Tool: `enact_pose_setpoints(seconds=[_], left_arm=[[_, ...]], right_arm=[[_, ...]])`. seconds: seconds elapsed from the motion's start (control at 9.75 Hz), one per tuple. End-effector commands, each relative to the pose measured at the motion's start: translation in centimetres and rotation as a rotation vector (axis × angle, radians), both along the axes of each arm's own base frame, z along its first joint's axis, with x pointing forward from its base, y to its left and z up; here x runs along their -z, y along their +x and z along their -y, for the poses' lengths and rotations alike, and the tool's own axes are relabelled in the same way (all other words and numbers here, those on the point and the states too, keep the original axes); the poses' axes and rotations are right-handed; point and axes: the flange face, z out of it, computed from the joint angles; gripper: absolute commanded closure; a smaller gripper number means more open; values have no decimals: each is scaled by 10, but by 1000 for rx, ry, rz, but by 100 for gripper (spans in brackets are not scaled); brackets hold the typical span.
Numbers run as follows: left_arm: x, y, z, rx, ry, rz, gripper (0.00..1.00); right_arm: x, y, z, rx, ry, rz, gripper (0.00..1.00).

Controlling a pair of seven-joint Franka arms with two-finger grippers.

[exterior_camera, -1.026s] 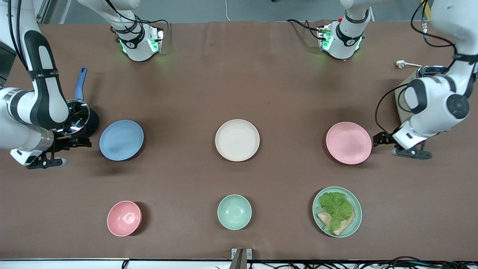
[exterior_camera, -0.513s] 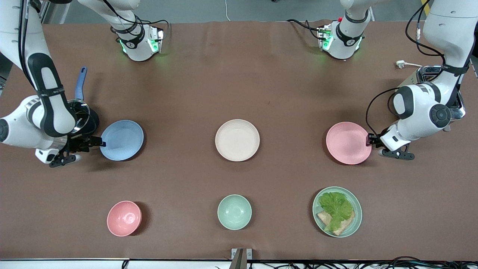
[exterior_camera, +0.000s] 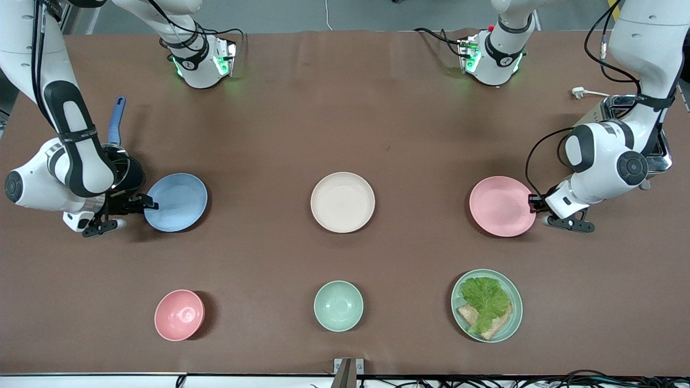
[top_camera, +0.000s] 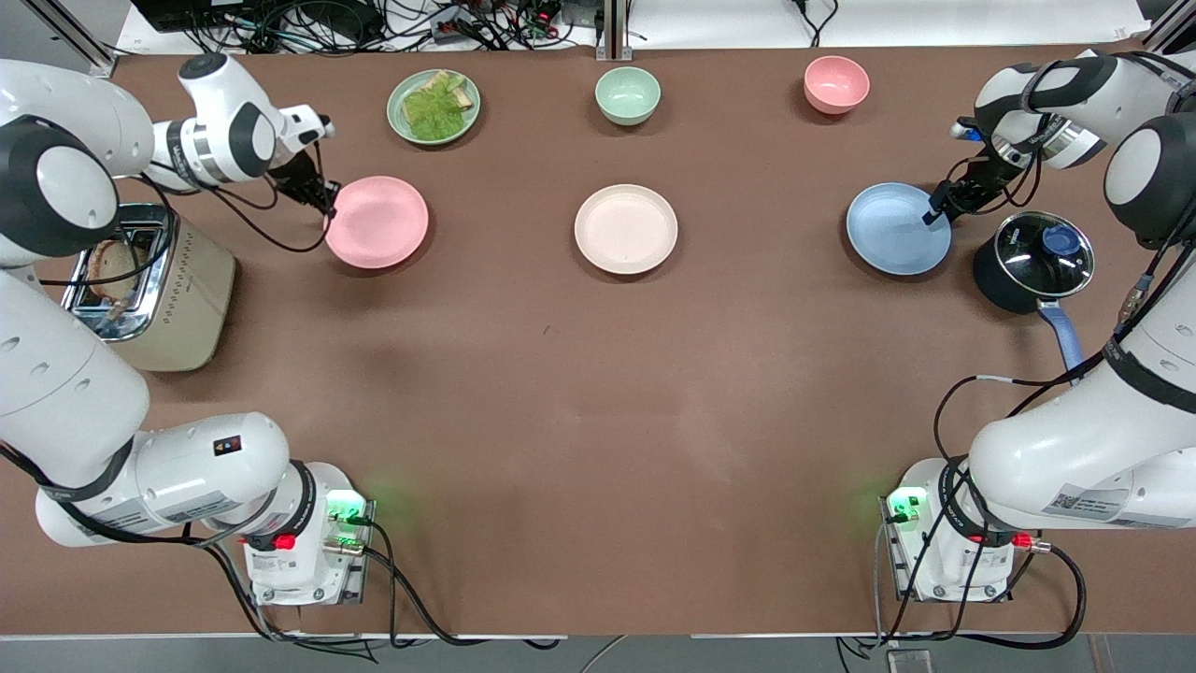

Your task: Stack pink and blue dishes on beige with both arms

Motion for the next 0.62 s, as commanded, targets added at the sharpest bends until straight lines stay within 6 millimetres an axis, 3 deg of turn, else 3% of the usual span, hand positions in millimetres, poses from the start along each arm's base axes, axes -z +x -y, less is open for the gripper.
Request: enact_pose_setpoints(seconds=[0.0, 0.1, 0.31, 0.41, 0.51], left_arm=[[-52, -3, 99, -65, -30, -19, 100], [-70, -9, 161, -125, -44, -57, 100], [-82, -29, 256, -192, -65, -76, 100], [-80, -47, 303, -207, -63, -92, 100], [-74, -59, 341, -245, -70, -114, 100]], right_arm=[[0, -9, 0, 41, 52, 10, 91], [-2, -8, -1, 49, 55, 9, 100], [-13, -5, 4, 50, 72, -11, 100], [-37, 3, 11, 65, 90, -34, 100], [-80, 18, 15, 91, 116, -87, 100]])
